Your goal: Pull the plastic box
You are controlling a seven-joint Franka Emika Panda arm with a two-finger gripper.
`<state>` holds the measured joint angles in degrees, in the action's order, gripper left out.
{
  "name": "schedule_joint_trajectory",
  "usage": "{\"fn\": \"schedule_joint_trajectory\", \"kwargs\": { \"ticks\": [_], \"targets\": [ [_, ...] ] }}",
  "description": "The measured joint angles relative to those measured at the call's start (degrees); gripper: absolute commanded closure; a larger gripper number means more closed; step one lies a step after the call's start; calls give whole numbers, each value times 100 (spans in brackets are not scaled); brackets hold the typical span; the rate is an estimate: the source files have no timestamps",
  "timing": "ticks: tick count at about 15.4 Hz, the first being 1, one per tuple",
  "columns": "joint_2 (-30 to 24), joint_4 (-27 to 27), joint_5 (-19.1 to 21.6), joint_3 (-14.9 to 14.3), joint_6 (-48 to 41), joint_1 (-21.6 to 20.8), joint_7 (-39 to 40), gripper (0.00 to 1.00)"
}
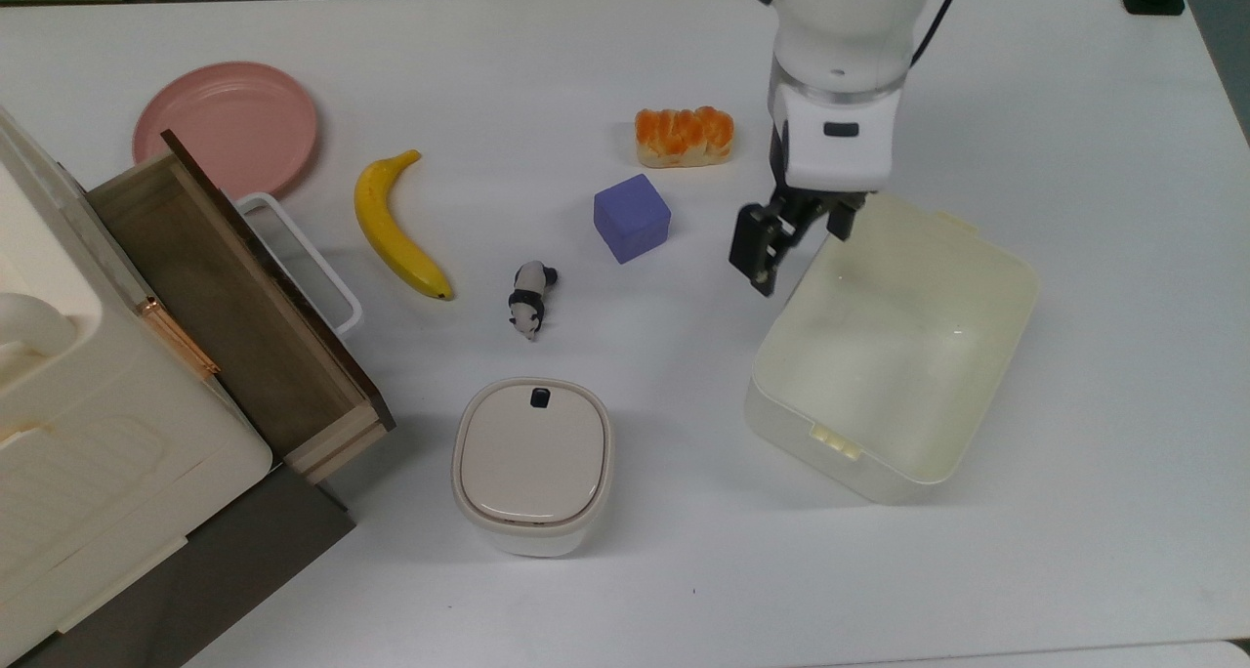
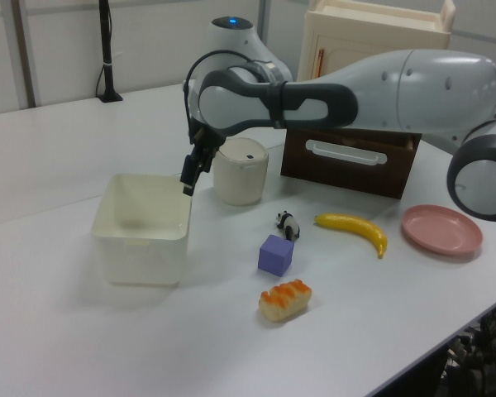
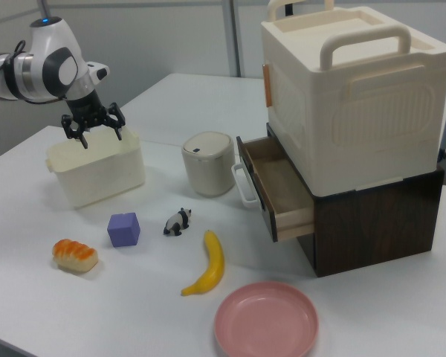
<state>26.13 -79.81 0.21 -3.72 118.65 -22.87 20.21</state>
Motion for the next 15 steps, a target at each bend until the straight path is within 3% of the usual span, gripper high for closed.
{"fn": "schedule_joint_trajectory", "kwargs": {
  "ticks": [9, 15],
  "targets": [
    [555, 53, 0, 27, 482, -316, 221, 0],
    [447, 182, 8, 26, -1258, -285, 1207, 0]
  ]
}}
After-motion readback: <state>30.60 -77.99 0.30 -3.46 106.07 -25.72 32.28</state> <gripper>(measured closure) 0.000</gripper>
